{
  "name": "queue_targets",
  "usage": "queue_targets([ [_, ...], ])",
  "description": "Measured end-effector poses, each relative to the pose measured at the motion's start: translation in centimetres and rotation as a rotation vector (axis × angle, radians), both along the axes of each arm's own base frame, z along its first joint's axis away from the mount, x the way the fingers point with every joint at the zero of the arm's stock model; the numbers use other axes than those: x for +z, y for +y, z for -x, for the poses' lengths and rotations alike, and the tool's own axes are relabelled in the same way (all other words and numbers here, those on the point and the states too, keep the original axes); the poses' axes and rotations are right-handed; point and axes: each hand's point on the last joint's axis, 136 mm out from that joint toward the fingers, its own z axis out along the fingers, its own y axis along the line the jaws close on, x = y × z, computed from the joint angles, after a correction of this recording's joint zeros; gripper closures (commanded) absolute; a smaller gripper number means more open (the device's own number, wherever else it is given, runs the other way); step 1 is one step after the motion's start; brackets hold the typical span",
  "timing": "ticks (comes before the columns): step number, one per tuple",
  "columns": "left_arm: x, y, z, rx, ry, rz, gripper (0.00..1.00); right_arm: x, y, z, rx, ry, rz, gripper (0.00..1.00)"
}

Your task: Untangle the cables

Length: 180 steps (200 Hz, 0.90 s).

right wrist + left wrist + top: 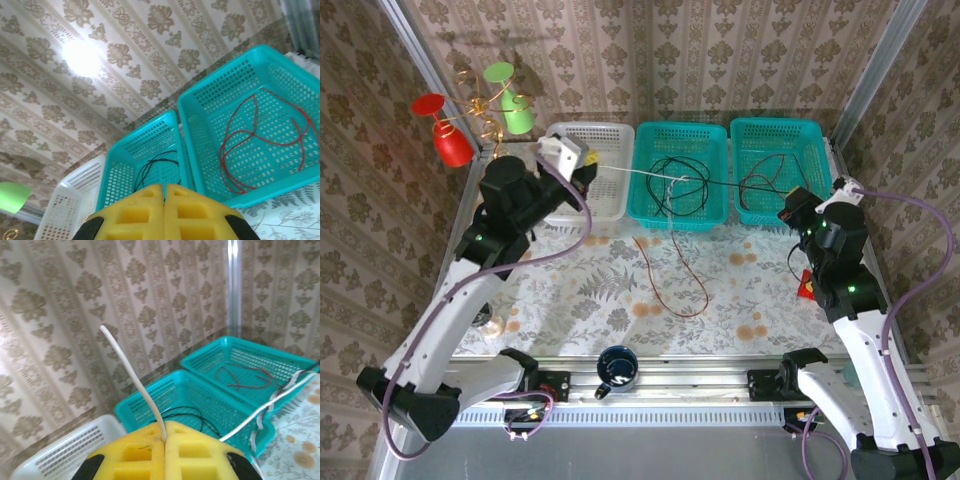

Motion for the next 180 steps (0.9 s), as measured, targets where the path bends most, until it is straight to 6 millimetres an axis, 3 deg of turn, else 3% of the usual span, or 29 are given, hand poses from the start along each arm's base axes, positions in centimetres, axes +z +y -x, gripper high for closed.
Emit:
queue_targets([
  [48,-0.6,7.2,0.5,0.226,0.045,-0.006,1.00,-0.2,-2.5,0.4,-0.085,0.031,0.070,1.00],
  [114,-3.2,15.0,1.4,0.502,0.154,-0.054,1.00,0.0,-6.0,1.5,-0.219,0.068,0.157,1.00],
  [144,-3.9,17.9,1.8,0.618,0.177,-0.067,1.00,-0.3,-8.3,2.5,-0.328,0.107,0.191,1.00],
  [180,-6.2,20.4,1.9,0.715,0.242,-0.090,1.00,-1.0,-10.1,3.6,-0.414,0.157,0.226,1.00],
])
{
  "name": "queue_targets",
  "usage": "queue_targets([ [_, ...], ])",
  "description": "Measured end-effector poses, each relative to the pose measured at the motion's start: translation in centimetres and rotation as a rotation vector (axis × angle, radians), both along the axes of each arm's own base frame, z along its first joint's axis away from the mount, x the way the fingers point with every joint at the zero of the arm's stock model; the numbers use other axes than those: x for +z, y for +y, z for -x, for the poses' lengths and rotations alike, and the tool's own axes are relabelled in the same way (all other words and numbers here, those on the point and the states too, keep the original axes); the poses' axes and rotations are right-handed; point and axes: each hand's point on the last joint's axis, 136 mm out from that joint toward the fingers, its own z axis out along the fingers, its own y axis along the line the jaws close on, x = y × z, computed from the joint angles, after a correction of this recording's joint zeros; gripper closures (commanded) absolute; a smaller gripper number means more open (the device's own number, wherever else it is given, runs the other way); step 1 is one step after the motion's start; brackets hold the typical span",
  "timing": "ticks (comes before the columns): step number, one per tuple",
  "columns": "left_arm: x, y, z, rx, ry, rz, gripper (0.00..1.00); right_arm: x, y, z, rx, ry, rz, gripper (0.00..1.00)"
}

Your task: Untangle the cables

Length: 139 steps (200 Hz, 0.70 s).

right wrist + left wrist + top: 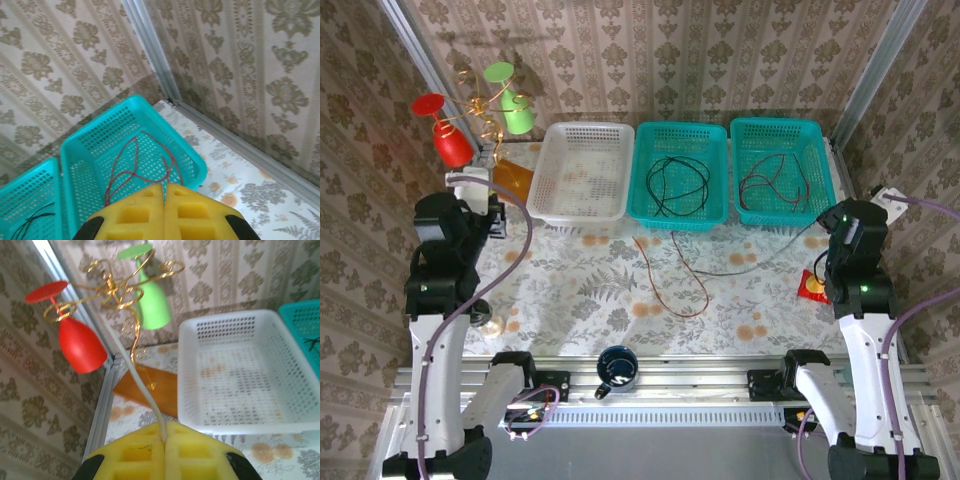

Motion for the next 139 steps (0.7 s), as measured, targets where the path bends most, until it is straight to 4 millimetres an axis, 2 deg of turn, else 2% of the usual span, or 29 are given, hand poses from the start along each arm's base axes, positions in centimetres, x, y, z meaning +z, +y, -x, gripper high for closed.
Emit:
queue_targets([
  [27,-1.2,0.5,0.1,0.009,0.038,0.022,1.00,0.2,-0.1,0.3,0.006,-0.009,-0.001,1.00],
  [51,-1.2,-1.1,0.2,-0.063,0.040,0.087,1.00,0.5,1.3,-0.2,0.086,-0.030,-0.032,1.00],
  [69,-1.0,-2.2,0.4,-0.114,0.032,0.142,1.00,1.7,2.4,-0.9,0.155,-0.059,-0.061,1.00],
  [85,-1.0,-2.8,0.5,-0.144,0.033,0.176,1.00,4.1,3.5,-1.3,0.214,-0.116,-0.087,1.00],
  [107,-1.5,-3.7,0.5,-0.173,0.037,0.219,1.00,9.0,5.2,-1.8,0.311,-0.230,-0.124,1.00],
  [121,-2.6,-4.6,0.5,-0.201,0.059,0.247,1.00,12.4,6.7,-2.0,0.388,-0.311,-0.143,1.00],
  [139,-4.8,-6.0,0.4,-0.238,0.108,0.268,1.00,16.4,9.7,-2.2,0.512,-0.403,-0.152,1.00],
])
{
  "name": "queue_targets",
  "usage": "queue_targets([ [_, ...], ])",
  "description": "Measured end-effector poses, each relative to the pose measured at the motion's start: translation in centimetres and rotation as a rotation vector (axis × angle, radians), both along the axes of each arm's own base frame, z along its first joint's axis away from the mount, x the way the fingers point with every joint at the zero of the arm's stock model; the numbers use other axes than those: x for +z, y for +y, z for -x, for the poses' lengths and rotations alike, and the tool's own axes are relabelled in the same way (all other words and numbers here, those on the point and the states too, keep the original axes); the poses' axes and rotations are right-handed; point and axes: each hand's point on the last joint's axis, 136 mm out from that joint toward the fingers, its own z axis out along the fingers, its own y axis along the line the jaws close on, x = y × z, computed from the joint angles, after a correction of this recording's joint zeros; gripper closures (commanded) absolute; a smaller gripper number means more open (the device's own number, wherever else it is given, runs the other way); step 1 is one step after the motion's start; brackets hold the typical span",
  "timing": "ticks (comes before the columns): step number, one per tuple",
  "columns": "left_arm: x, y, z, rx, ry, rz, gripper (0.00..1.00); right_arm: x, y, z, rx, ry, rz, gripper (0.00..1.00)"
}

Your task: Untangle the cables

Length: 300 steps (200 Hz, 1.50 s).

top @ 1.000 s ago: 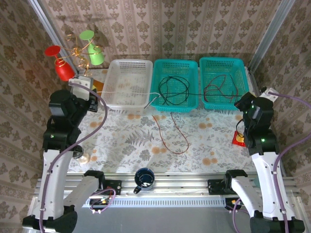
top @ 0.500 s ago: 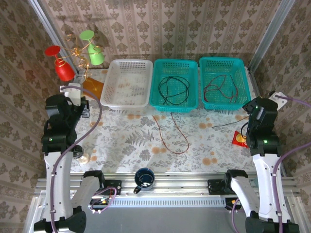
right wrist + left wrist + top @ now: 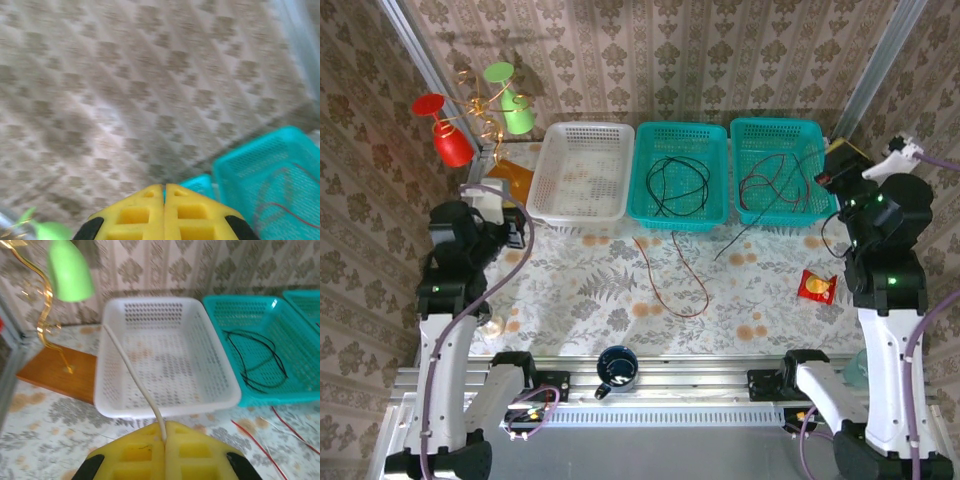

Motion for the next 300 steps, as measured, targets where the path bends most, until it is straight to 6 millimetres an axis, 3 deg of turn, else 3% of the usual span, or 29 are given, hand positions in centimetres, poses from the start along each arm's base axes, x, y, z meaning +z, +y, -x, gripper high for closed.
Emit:
queue_targets([
  [35,-4.2,-3.5,0.7,-0.104,0.077,-0.003,1.00,5.7,5.4,-1.1,0.187,-0.115,0.003,1.00],
  [69,-5.9,-4.8,1.0,-0.132,0.096,-0.025,1.00,10.5,9.0,-4.7,0.275,-0.190,0.018,1.00],
  [90,-6.2,-4.8,0.9,-0.120,0.098,-0.026,1.00,11.8,10.4,-7.4,0.293,-0.209,0.036,1.00],
  [108,-5.9,-4.7,0.7,-0.111,0.085,-0.020,1.00,10.7,11.1,-9.5,0.297,-0.167,0.052,1.00],
  [124,-5.7,-4.7,0.5,-0.106,0.075,-0.014,1.00,12.7,11.8,-11.5,0.295,-0.227,0.052,1.00],
  [142,-5.5,-4.7,0.5,-0.106,0.070,-0.012,1.00,11.4,13.2,-14.3,0.299,-0.202,0.062,1.00],
  [178,-5.4,-4.8,0.4,-0.105,0.065,-0.003,1.00,4.2,15.9,-20.2,0.285,-0.050,0.121,1.00],
  [224,-5.4,-4.9,0.5,-0.107,0.063,0.003,1.00,-10.0,17.1,-25.6,0.227,0.230,0.258,1.00],
  [239,-5.3,-4.9,0.5,-0.108,0.062,0.004,1.00,-16.0,17.5,-27.5,0.225,0.360,0.303,1.00],
  [261,-5.3,-4.9,0.5,-0.107,0.061,0.008,1.00,-27.2,18.2,-29.0,0.248,0.605,0.366,1.00],
  [285,-5.3,-5.1,0.6,-0.110,0.063,0.010,1.00,-38.5,18.5,-27.7,0.286,0.874,0.429,1.00],
  [300,-5.3,-5.2,0.6,-0.115,0.062,0.010,1.00,-43.0,18.9,-26.2,0.315,1.001,0.463,1.00],
])
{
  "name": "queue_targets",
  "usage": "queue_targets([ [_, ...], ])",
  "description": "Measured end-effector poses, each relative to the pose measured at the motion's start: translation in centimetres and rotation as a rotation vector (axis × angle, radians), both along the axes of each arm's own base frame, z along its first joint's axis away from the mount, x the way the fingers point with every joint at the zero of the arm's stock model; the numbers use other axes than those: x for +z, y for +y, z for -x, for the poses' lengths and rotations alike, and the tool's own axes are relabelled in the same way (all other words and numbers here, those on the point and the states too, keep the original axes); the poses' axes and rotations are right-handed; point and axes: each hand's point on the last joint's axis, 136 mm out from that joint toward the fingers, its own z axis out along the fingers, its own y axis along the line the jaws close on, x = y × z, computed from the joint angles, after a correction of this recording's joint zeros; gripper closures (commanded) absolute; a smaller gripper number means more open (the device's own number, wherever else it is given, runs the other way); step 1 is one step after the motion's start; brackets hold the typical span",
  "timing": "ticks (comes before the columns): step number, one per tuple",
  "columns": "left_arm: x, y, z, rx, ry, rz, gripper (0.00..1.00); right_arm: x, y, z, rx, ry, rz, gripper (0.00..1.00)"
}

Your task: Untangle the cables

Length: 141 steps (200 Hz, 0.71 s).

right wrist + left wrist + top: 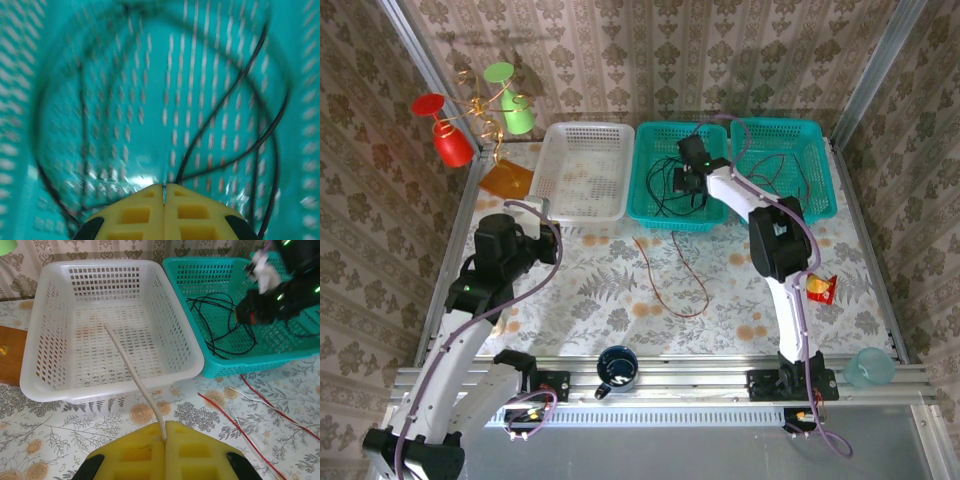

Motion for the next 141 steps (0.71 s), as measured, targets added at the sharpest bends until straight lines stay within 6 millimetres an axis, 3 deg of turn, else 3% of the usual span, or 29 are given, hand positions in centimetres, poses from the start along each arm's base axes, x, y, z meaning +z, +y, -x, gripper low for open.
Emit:
queue_targets([
  [14,0.0,-0.1,0.0,-0.003,0.000,0.000,1.00,-1.8,0.7,0.7,0.026,0.061,0.030,1.00],
  [31,0.0,-0.2,0.1,-0.005,0.000,0.001,1.00,-1.2,1.3,0.6,0.045,0.069,0.039,0.98],
  [38,0.0,-0.3,0.1,-0.007,0.000,0.000,1.00,-0.8,1.6,0.6,0.051,0.065,0.039,0.89],
  [59,0.6,-0.4,0.2,-0.011,-0.006,-0.002,1.00,0.7,2.0,0.5,0.070,0.044,0.039,0.50],
  [73,1.7,-0.4,0.2,-0.008,-0.024,0.001,1.00,1.8,1.8,0.7,0.077,0.034,0.043,0.39],
  [98,4.9,-0.5,-0.3,-0.008,-0.080,-0.002,1.00,5.1,1.6,1.1,0.089,-0.004,0.041,0.28],
  [141,11.2,-1.1,-1.8,-0.029,-0.198,-0.028,1.00,13.7,0.7,3.4,0.091,-0.133,-0.009,0.08],
])
